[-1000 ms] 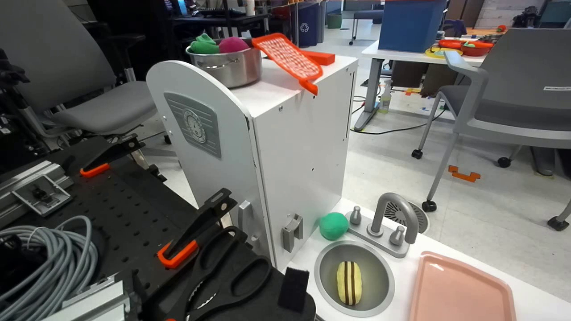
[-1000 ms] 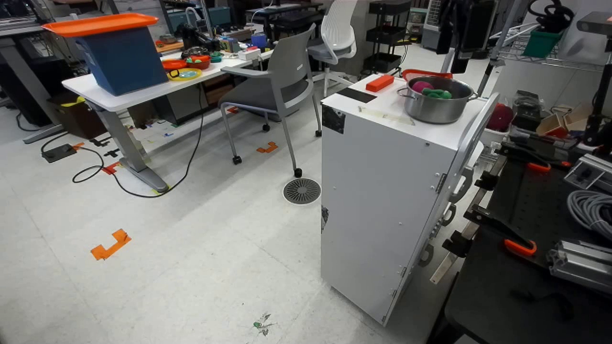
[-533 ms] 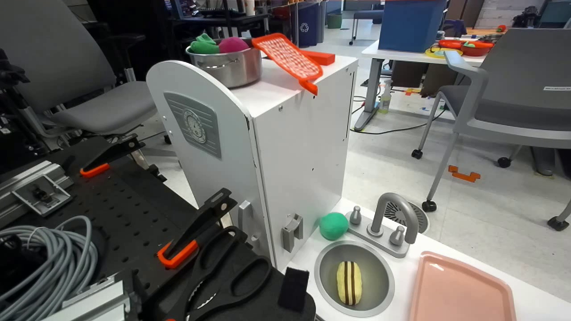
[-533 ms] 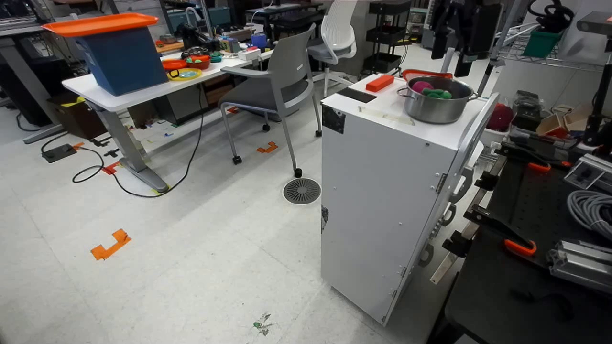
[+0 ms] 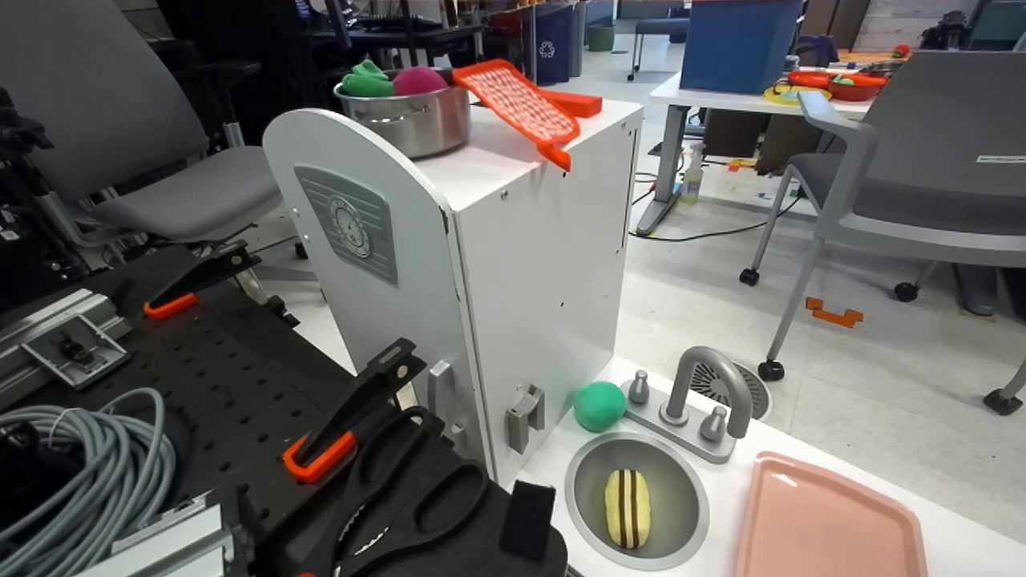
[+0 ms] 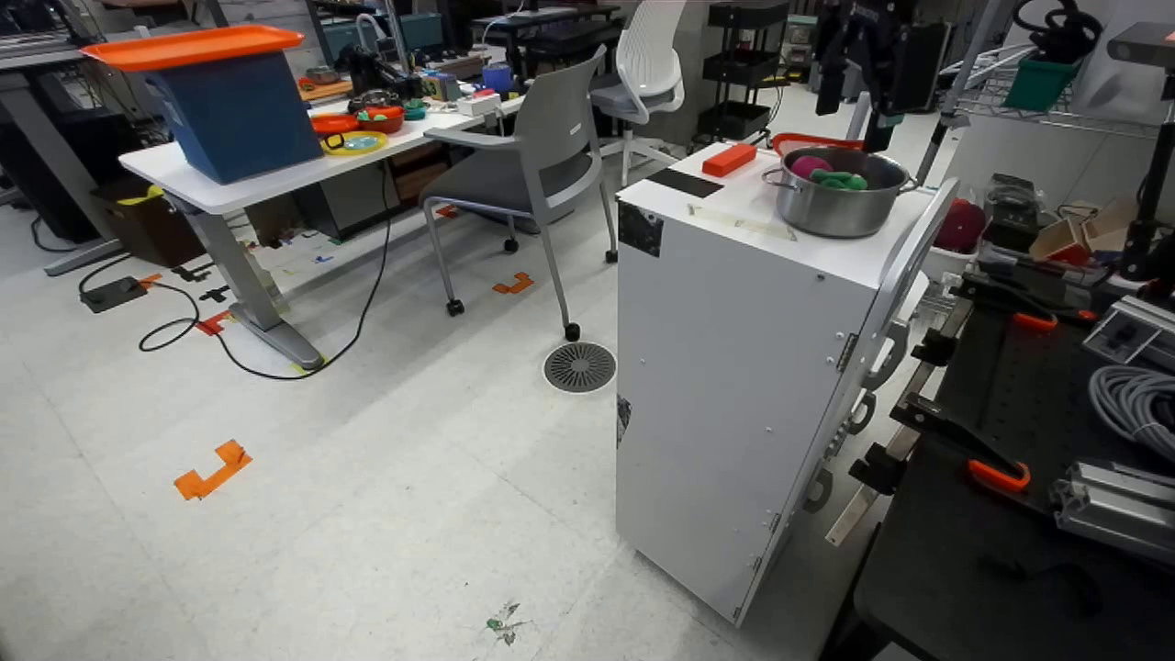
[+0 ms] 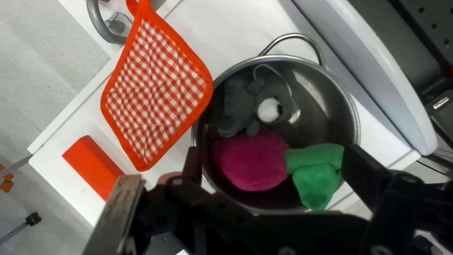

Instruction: Take the plush toy out of the pot

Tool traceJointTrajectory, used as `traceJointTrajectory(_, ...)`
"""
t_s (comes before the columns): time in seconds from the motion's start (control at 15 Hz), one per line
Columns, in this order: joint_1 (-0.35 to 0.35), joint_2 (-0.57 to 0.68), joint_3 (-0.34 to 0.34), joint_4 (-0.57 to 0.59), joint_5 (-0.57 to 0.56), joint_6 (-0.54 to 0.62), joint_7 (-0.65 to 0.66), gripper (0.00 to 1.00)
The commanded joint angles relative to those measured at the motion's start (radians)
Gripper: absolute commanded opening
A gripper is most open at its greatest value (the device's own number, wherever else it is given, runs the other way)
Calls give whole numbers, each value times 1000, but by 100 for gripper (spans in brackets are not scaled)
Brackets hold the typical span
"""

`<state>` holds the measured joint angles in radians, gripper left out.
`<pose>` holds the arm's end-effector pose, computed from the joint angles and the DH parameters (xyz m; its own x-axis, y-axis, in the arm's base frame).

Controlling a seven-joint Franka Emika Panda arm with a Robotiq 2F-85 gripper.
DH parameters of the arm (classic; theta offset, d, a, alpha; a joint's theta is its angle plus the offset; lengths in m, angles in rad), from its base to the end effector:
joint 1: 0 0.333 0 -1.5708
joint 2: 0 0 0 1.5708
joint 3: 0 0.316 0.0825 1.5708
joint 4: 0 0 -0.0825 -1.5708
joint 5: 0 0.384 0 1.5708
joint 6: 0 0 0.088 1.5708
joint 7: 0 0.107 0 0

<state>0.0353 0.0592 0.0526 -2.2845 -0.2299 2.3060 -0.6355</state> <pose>0.5162 0.0408 0.3247 0.6356 0.7601 -0.1351 0.7719 -0.6279 0.0993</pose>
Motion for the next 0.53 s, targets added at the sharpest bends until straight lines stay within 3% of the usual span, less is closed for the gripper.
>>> traceJointTrajectory(0.0,1,43,2,36,-28,9,-9,100)
traceJointTrajectory(0.47,4,95,18,57,-23,40,-5,100)
